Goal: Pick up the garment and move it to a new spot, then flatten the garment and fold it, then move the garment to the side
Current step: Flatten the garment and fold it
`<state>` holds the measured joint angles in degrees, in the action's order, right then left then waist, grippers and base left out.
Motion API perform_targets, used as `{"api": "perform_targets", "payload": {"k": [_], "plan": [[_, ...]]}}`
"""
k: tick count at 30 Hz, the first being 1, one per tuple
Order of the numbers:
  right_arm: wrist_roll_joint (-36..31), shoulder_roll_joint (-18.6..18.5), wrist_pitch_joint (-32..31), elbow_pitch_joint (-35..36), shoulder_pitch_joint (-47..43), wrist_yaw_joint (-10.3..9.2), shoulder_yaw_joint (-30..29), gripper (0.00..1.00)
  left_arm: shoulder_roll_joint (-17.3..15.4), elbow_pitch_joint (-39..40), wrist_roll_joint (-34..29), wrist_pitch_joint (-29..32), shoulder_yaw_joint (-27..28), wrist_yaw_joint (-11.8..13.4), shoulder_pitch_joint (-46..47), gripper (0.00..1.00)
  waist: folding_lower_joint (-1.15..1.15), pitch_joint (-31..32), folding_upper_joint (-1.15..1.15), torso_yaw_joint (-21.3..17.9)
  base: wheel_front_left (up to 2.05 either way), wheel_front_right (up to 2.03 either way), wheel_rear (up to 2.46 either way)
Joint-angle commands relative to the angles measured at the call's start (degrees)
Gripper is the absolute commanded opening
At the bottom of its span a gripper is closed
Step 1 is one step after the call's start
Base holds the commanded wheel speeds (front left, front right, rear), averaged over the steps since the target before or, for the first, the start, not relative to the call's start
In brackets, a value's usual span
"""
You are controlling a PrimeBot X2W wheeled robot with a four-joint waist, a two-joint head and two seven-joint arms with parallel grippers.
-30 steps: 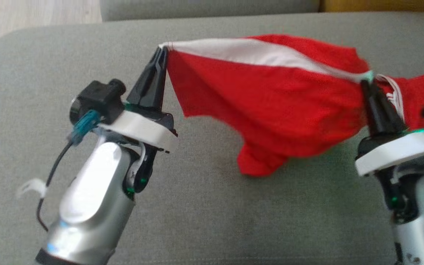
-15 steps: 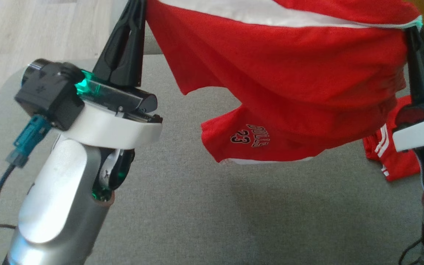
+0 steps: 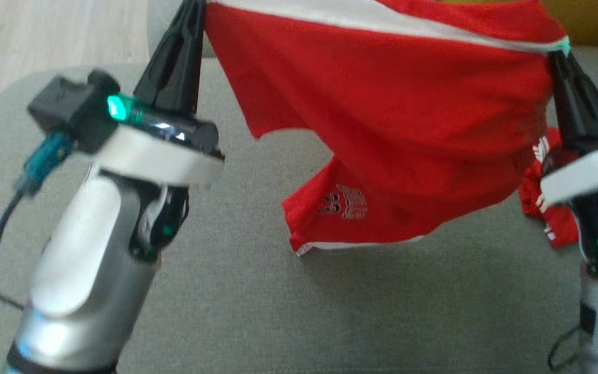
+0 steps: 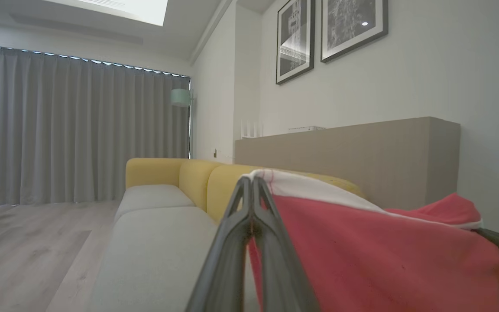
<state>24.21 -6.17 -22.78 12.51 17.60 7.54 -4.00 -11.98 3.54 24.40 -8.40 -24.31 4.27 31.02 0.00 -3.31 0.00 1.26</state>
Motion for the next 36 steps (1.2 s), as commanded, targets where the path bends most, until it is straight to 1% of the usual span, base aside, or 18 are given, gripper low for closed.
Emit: {"api": "perform_targets", "payload": {"k": [1, 5, 9, 13, 17, 21, 25, 26, 31, 34, 36], "plan": [[0.6, 0.0, 0.0, 0.4, 5.7, -0.05, 1.0, 0.00, -0.6, -0.5, 0.5, -0.7, 2.7, -0.6, 6.5, 0.00, 0.00, -1.7, 0.00, 0.2, 0.00, 0.00, 0.00], [2.1, 0.5, 1.2, -8.0, 15.1, -0.05, 2.0, 0.00, 1.4, -11.2, 1.6, -2.9, 3.4, -3.2, 15.6, 0.00, 0.00, -5.3, 0.00, 0.0, 0.00, 0.00, 0.00], [2.7, 1.2, 4.5, -19.6, 27.3, -0.05, 3.3, 0.00, 3.6, -23.6, 1.5, -5.3, 4.8, -5.3, 26.7, 0.00, 0.00, -8.2, 0.00, -0.3, 0.00, 0.00, 0.00], [3.4, 2.3, 11.1, -32.9, 37.8, -0.05, 5.1, 0.00, 5.0, -35.4, 0.1, -6.4, 6.2, -6.5, 36.0, 0.00, 0.00, -9.4, 0.00, -0.9, 0.00, 0.00, 0.00], [4.3, 3.0, 18.8, -45.1, 45.2, -0.05, 8.6, 0.00, 6.3, -41.8, -1.8, -6.6, 8.3, -7.1, 41.1, 0.00, 0.00, -11.0, 0.00, -1.4, 0.00, 0.00, 0.00], [3.1, 3.2, 25.2, -57.6, 48.9, -0.05, 12.2, 0.00, 7.8, -49.1, -2.6, -6.6, 9.1, -7.5, 40.9, 0.00, 0.00, -12.7, 0.00, -1.1, 0.00, 0.00, 0.00], [1.8, 3.3, 28.4, -66.9, 50.1, -0.05, 17.6, 0.00, 8.7, -56.4, -2.1, -6.6, 9.3, -8.0, 38.9, 0.00, 0.00, -14.7, 0.00, -0.8, 0.00, 0.00, 0.00], [1.8, 3.3, 28.4, -66.9, 50.1, -0.05, 17.6, 0.00, 8.7, -56.4, -2.1, -6.6, 9.3, -8.0, 38.9, 0.00, 0.00, -14.7, 0.00, -0.8, 0.00, 0.00, 0.00], [4.7, 3.3, 32.2, -72.8, 47.8, -0.05, 23.2, 0.00, 9.0, -60.8, -1.4, -6.6, 9.6, -8.4, 34.1, 0.00, 0.00, -16.5, 0.00, -0.4, 0.00, 0.00, 0.00], [6.2, 3.3, 34.3, -74.4, 44.9, -0.05, 25.8, 0.00, 9.1, -60.7, -0.9, -6.6, 9.5, -8.7, 29.9, 0.00, 0.00, -17.0, 0.00, -0.3, 0.00, 0.00, 0.00], [6.5, 3.3, 35.6, -74.7, 42.8, -0.05, 27.3, 0.00, 9.1, -59.2, -0.2, -6.6, 9.2, -8.8, 27.0, 0.00, 0.00, -17.3, 0.00, -0.2, 0.00, 0.00, 0.00]]}}
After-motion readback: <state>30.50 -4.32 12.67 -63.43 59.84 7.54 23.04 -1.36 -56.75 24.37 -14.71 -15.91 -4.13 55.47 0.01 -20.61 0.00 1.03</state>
